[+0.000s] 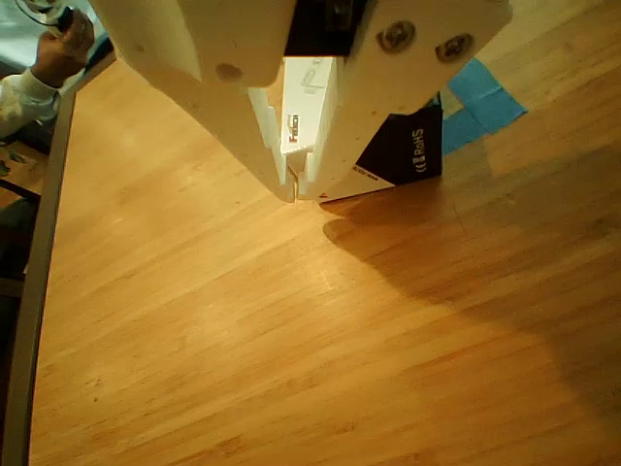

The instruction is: Push the box on top of the target

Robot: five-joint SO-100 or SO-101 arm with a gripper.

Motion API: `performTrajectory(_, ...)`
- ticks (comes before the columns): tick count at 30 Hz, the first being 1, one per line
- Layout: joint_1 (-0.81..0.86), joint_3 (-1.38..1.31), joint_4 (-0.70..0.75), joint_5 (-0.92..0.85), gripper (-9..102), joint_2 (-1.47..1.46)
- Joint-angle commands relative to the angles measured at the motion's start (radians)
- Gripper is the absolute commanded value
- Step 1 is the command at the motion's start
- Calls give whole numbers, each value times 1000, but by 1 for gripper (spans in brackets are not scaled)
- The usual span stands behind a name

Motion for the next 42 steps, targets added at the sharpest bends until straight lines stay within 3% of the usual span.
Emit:
performTrajectory(1, 9, -8, 6, -15, 0, 57)
performTrajectory(42, -6, 95, 72, -49, 0, 115)
